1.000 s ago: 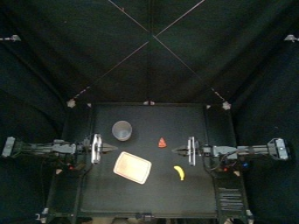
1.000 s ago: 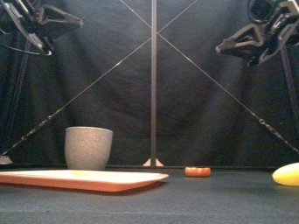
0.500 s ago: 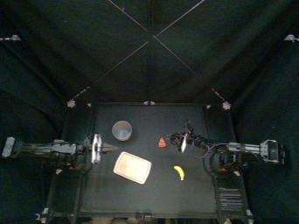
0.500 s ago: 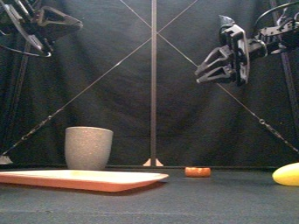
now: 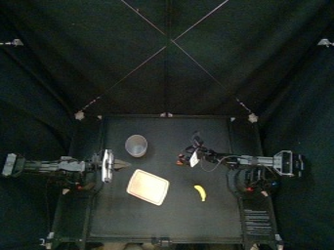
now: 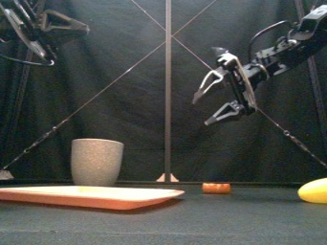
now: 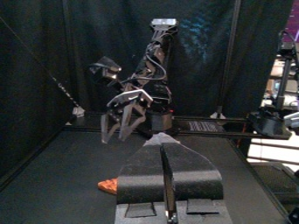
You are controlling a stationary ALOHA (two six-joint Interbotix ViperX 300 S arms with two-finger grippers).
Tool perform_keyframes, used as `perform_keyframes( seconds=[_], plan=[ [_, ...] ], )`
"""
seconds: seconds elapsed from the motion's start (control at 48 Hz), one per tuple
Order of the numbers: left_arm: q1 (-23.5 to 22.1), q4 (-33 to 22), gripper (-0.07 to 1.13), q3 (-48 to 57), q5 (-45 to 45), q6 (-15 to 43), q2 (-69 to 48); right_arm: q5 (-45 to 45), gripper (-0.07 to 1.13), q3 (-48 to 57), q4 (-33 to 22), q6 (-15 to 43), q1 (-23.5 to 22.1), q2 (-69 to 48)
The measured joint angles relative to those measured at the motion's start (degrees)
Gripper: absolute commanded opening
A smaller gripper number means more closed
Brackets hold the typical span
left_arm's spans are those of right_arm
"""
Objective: Pick the pie then place it on the pink plate
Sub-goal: Pick the pie
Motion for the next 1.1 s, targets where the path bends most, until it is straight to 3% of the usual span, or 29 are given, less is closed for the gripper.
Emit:
perform_keyframes(
  seconds=[0.229, 0.479, 0.646, 0.729, 0.917, 1.0, 1.104],
  plan=[
    [0.4, 0.0, 0.03, 0.6, -0.3, -0.1, 0.0, 16.2, 1.03, -7.2, 4.0, 0.4, -6.6, 6.6],
    [0.5, 0.0, 0.03, 0.6, -0.3, -0.1, 0.0, 34.5, 1.02, -12.4, 0.4, 3.0, -13.1, 13.8],
    [0.6, -0.1, 0.03, 1.2, -0.3, 0.0, 0.1, 41.0, 1.02, -13.4, -9.0, 15.7, -14.9, 16.2],
    [0.5, -0.1, 0.03, 1.6, -0.3, -0.2, 0.1, 43.5, 1.02, -14.2, -17.3, 25.8, -14.8, 16.3],
    [0.6, -0.8, 0.03, 2.1, -0.3, -0.3, 0.1, 46.7, 1.02, -17.2, -35.3, 45.4, -9.4, 16.8],
    [0.6, -1.1, 0.03, 2.1, -0.3, -0.2, 0.1, 46.8, 1.02, -18.5, -39.2, 50.7, -6.1, 17.8],
    [0.7, -1.3, 0.03, 2.1, -0.3, -0.2, 0.1, 46.8, 1.02, -19.9, -39.8, 53.1, -3.5, 19.9]
  ],
)
